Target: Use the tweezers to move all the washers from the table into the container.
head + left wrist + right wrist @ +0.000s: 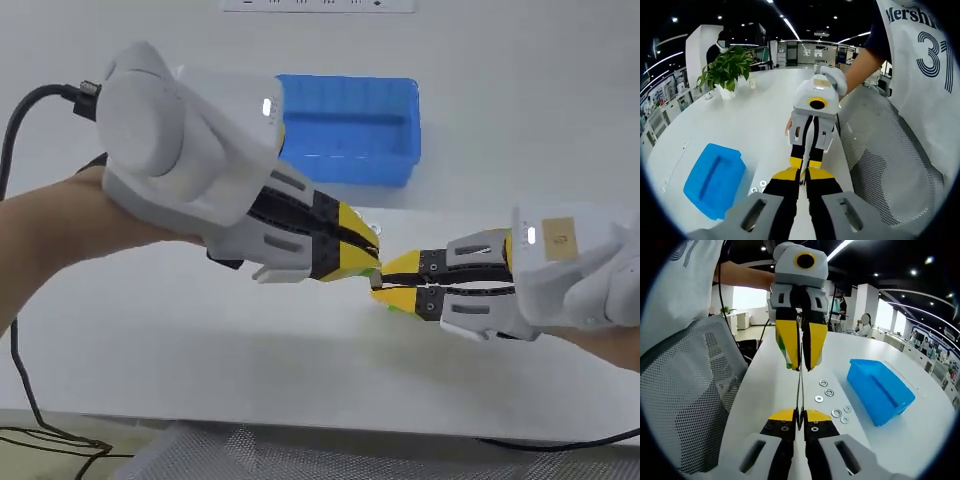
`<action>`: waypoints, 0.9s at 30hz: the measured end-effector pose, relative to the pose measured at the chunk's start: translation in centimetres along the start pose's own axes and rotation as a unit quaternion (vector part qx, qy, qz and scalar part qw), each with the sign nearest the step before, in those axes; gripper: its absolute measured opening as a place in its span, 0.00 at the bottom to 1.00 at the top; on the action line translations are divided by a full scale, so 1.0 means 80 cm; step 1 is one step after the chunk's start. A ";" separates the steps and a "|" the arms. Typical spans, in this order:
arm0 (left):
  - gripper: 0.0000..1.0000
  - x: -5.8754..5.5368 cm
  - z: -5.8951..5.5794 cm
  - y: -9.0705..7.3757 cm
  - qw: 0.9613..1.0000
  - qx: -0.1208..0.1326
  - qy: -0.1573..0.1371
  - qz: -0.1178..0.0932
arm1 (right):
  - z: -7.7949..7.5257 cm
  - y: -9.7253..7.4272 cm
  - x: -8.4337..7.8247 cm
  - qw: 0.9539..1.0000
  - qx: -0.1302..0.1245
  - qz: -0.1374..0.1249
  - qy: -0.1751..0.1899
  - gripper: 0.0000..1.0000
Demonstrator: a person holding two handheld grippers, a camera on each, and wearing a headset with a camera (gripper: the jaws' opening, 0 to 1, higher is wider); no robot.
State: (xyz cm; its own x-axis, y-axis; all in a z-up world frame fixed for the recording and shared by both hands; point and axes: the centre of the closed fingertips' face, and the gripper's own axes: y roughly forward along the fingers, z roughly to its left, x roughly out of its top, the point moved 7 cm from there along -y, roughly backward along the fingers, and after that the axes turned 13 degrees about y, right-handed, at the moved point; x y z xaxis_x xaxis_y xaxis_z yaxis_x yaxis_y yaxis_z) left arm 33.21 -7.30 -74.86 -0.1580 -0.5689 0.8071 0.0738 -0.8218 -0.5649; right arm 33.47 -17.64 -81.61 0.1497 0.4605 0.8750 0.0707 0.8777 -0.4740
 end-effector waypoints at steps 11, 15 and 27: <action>0.06 0.005 -0.007 0.008 0.999 -0.001 0.017 -0.030 | 0.000 -0.004 -0.003 1.000 0.004 0.002 0.007 0.06; 0.06 0.010 -0.007 0.012 0.999 0.002 0.020 -0.048 | 0.002 -0.006 -0.002 1.000 0.005 0.008 0.007 0.06; 0.06 0.011 -0.007 0.012 0.996 0.019 0.018 -0.088 | 0.002 -0.002 0.000 1.000 0.013 0.018 0.010 0.06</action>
State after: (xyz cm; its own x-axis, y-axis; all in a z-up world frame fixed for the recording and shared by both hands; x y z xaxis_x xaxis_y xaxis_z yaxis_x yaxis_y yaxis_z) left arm 32.61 -8.55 -74.76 -0.2068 -0.4160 0.8855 0.0783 -0.9093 -0.4088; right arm 33.30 -17.74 -81.55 0.1710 0.4894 0.8551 0.0399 0.8637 -0.5023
